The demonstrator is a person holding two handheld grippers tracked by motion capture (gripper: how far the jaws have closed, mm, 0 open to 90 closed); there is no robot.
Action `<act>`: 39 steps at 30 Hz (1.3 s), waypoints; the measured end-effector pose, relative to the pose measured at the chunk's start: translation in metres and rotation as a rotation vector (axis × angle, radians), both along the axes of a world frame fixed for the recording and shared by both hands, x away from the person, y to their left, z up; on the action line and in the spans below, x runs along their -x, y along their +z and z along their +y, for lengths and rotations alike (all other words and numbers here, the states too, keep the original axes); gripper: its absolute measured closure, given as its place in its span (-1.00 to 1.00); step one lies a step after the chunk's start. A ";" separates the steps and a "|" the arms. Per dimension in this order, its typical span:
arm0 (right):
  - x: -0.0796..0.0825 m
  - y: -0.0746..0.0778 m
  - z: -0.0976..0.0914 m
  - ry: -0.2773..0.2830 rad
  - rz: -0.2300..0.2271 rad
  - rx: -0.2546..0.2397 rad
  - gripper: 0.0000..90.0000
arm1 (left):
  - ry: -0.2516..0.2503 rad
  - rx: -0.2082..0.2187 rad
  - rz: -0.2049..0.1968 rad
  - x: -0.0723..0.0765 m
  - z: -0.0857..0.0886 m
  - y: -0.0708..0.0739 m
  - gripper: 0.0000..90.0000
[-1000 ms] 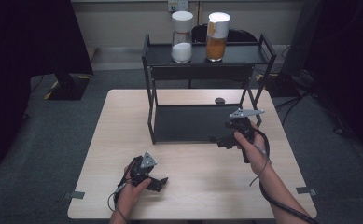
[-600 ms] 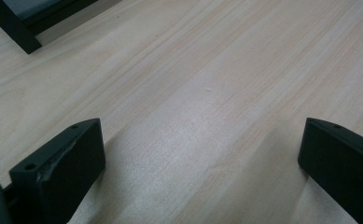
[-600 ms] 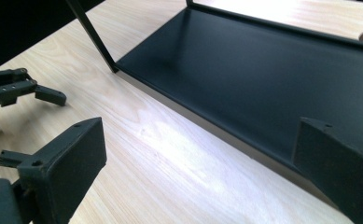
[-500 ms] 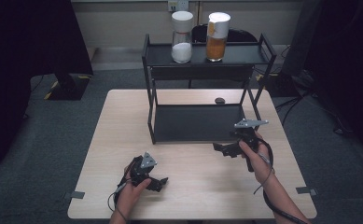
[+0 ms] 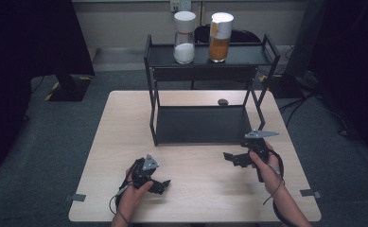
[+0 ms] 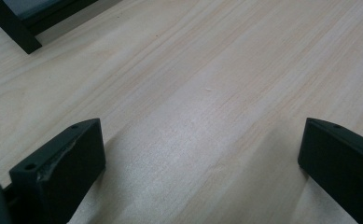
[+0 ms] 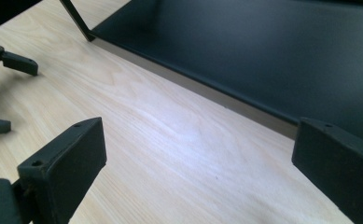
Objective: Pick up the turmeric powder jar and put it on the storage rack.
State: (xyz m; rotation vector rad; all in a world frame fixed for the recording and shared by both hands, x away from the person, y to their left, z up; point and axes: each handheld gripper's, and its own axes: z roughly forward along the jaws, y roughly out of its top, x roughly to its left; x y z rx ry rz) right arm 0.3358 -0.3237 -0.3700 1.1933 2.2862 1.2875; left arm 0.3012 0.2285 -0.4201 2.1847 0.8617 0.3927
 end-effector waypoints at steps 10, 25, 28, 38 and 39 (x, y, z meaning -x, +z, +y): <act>0.010 -0.011 -0.010 -0.013 -0.002 0.037 -0.95 | 0.000 0.000 0.000 0.000 0.000 0.000 -1.00; 0.022 -0.024 -0.024 -0.010 -0.014 0.078 -0.95 | 0.000 0.001 0.000 0.000 0.000 0.000 -1.00; 0.024 -0.027 -0.030 -0.011 -0.015 0.078 -0.95 | 0.000 0.000 0.000 0.000 0.000 0.000 -1.00; 0.036 -0.034 -0.045 -0.021 -0.016 0.116 -0.96 | 0.000 0.000 0.000 0.000 0.000 0.000 -1.00; 0.037 -0.035 -0.047 -0.020 -0.020 0.115 -0.96 | 0.000 0.000 0.000 0.000 0.000 0.000 -1.00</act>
